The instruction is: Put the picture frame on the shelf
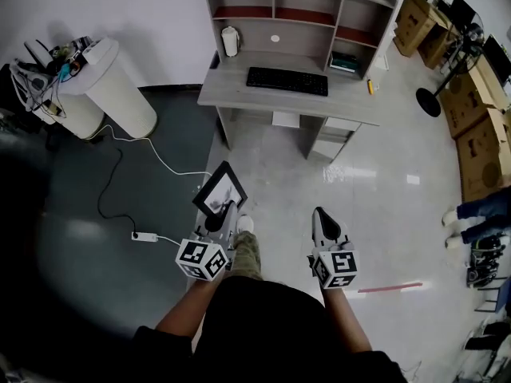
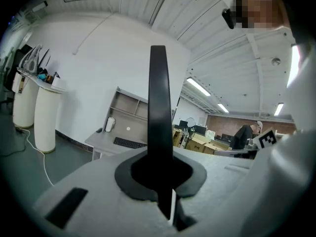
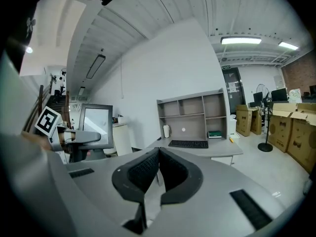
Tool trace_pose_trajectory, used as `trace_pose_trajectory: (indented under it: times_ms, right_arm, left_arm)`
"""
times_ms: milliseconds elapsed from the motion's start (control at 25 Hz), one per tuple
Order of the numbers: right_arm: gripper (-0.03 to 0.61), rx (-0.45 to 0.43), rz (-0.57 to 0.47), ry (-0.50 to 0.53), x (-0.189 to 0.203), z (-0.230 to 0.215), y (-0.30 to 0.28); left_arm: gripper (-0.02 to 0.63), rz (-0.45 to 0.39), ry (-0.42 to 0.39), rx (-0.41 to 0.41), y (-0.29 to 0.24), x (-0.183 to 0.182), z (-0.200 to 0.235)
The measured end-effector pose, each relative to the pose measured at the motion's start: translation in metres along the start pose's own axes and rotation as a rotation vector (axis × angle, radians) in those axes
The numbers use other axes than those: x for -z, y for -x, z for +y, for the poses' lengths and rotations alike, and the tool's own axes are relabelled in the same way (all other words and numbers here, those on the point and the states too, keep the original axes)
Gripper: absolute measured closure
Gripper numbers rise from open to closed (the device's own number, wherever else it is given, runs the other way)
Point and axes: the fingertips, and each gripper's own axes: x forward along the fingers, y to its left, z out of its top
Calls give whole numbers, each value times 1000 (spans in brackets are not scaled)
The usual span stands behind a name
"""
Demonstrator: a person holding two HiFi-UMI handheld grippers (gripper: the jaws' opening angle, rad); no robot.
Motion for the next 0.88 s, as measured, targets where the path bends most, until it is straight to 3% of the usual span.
trace_pose_trajectory:
  times_ms: [360,560,880]
  right_arm:
    - [566,-12,42,56,-51,13,-177]
    - [566,-17,64,76,-78,24,-250]
    - [566,-25,85,83,-107,38,-338]
  left_arm:
    - [589,12,13,74,-101,-45,115]
    - [589,14,-42,136,-147,-83,157]
    - [589,24,11,147,-191,-111,223]
